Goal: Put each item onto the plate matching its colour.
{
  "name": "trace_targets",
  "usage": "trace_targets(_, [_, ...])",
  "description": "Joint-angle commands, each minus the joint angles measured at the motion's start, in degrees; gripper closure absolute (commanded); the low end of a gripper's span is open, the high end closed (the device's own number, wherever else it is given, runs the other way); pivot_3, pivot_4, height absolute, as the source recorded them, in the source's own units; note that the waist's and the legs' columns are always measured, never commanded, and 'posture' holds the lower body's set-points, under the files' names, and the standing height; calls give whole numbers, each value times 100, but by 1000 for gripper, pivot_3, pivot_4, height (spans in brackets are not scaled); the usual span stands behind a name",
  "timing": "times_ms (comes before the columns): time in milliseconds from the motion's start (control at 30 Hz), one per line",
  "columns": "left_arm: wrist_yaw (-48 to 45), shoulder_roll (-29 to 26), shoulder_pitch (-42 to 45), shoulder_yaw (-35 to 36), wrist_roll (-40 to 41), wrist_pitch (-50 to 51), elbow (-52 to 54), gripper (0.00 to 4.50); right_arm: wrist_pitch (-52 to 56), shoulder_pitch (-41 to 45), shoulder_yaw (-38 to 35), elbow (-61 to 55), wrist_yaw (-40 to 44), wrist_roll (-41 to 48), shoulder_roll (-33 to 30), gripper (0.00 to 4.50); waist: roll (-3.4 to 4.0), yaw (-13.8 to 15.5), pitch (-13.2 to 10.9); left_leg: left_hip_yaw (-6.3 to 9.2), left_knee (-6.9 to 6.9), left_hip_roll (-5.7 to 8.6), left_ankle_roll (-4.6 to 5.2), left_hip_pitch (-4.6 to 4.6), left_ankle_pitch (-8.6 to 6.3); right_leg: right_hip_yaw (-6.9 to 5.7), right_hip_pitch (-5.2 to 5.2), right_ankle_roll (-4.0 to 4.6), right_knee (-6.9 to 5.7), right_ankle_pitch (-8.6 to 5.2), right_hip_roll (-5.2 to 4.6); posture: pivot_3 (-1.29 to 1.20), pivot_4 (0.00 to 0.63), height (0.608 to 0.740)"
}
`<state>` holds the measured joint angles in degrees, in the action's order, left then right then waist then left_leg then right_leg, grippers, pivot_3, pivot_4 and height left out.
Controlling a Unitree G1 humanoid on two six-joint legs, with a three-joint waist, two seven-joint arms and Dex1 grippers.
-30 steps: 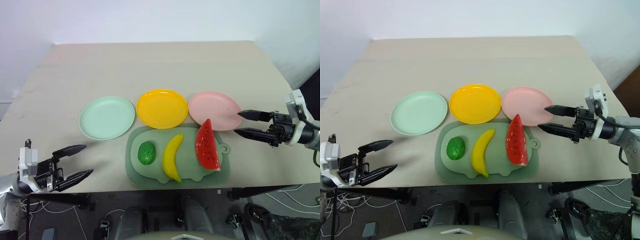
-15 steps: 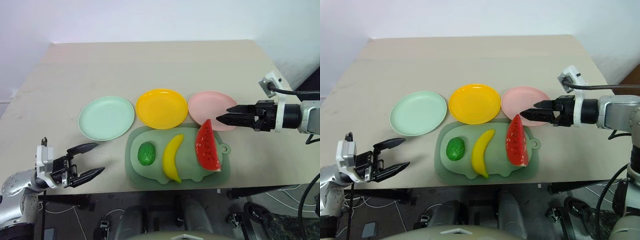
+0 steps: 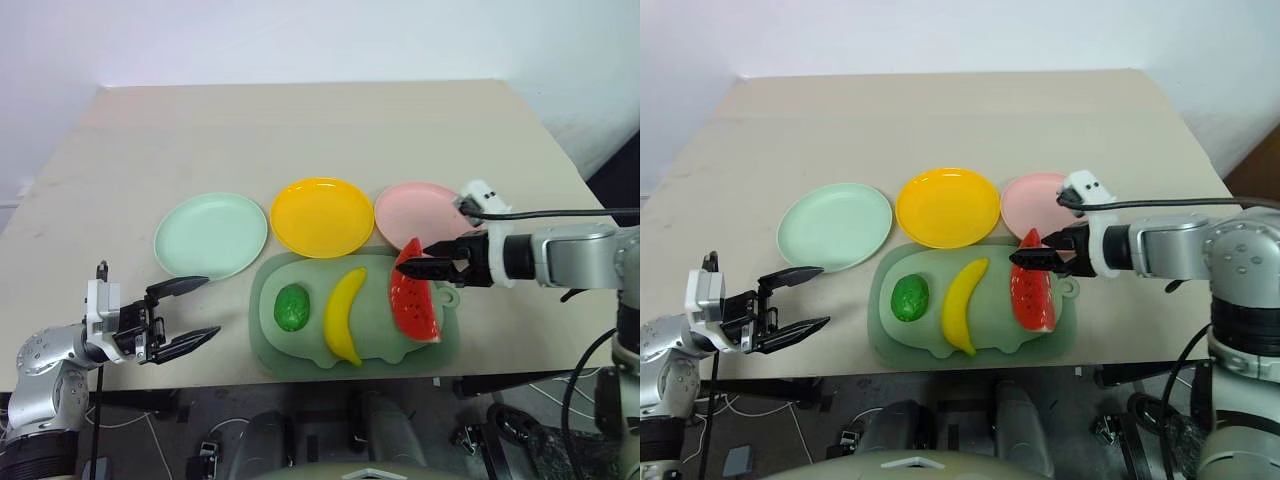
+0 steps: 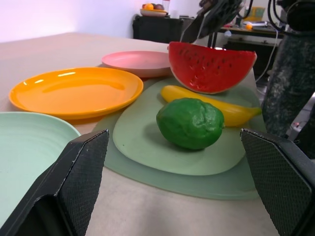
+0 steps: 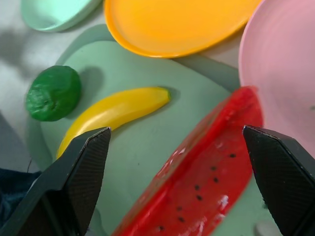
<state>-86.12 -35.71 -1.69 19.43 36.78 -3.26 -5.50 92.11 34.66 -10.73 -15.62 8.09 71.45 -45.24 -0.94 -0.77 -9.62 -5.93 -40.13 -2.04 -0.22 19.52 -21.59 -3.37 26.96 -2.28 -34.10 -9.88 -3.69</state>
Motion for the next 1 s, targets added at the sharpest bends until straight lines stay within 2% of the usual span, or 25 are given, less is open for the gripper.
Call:
trace_targets(33, [19, -89, -68, 94, 57, -86, 222, 14, 39, -67, -68, -169, -642, 153, 175, 0, 0, -1, 0, 0, 0, 0, 0, 0, 0, 0, 0, 0, 0, 0, -1, 0, 150, 736])
trace_targets(300, [212, -78, -230, 189, 122, -57, 399, 14, 39, -183, 267, -317, -1059, 446, 146, 0, 0, -7, 0, 2, 0, -1, 0, -1, 0, 0, 0, 0, 0, 0, 2, 0, 150, 736])
trace_targets(567, [299, -117, -353, 300, 195, -69, 495, 14, 39, -433, 775, -721, -872, 328, -47, 0, -3, -6, 1, 2, 1, -3, 1, 0, 0, 0, 0, 0, 3, -1, 2, 0, 150, 736])
trace_targets(833, [104, -251, -649, 528, 299, -103, 479, 14, -280, -676, 1545, -1048, -309, -814, -211, 0, -24, -32, 13, 2, 1, -23, 1, -4, -1, 0, -1, 9, 4, -8, 11, 0, 150, 736])
trace_targets(1000, [74, -284, -721, 656, 230, -214, 320, 14, -691, -772, 1977, -1008, 119, -1556, -317, 0, -63, -32, 37, 0, 1, -31, 1, -11, -1, -2, -6, 18, 6, -14, 15, 0, 150, 736])
